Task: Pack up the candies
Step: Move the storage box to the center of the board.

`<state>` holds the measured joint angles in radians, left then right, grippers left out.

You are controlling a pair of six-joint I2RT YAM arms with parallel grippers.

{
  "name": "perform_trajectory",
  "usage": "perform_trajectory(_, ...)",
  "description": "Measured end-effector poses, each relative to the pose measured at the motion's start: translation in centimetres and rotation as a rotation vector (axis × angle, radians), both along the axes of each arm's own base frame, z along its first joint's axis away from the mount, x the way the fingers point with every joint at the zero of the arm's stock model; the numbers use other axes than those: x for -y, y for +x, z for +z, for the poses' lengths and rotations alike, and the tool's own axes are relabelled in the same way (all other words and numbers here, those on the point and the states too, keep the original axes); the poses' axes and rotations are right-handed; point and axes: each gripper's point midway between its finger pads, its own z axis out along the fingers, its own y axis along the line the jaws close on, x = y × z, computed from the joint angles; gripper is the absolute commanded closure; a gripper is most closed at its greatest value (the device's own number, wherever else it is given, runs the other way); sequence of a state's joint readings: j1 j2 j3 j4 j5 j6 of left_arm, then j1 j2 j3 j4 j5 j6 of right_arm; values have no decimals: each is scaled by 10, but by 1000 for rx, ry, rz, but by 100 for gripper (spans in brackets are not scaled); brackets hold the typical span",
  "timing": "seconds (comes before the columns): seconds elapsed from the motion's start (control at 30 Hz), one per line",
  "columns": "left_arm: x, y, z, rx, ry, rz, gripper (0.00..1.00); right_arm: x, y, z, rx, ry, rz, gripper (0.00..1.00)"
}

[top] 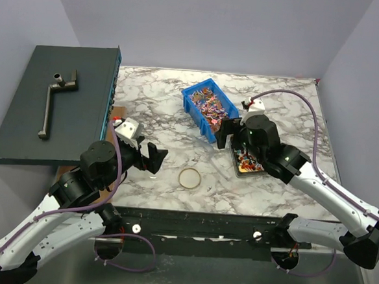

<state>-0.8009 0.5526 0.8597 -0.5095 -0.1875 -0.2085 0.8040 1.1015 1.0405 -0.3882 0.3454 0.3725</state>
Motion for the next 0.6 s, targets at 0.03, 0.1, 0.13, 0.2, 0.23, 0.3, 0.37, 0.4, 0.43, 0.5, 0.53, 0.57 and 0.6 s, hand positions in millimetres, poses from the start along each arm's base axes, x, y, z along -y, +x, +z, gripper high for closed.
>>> perform_trajectory(0.03,-1,0,-1,-1,4,5,1,-1,2,0,-1,-9,2,1)
perform_trajectory(0.1,-2,1,-1,-2,7,10,1,-5,7,-2,-7,-25,1,2)
perform_trajectory(0.13,-2,1,-1,-1,8,11,1,-8,10,-2,-10,-34,-1,2)
perform_trajectory(0.2,-3,1,-1,0,9,15,1,-14,17,-5,-20,-55,0,4)
perform_trajectory(0.23,-3,1,-1,0,9,15,1,-18,21,-7,-26,-64,2,6)
perform_trajectory(0.3,-3,2,-1,0,10,16,1,-25,28,-12,-40,-82,2,11)
perform_trajectory(0.37,-3,2,-2,0,11,19,1,-32,36,-17,-51,-102,3,13)
perform_trajectory(0.4,-3,2,-2,0,11,21,1,-36,39,-18,-55,-108,4,15)
perform_trajectory(0.43,-3,2,-2,0,11,21,1,-40,44,-20,-58,-115,5,16)
perform_trajectory(0.5,-3,3,-2,-2,13,22,1,-49,53,-21,-64,-128,8,16)
perform_trajectory(0.53,-3,3,-2,-2,14,22,1,-54,58,-21,-64,-133,9,17)
perform_trajectory(0.57,-3,3,-2,-2,14,22,1,-59,63,-21,-64,-138,12,17)
perform_trajectory(0.6,-3,3,-2,-2,14,22,1,-63,68,-23,-64,-146,15,18)
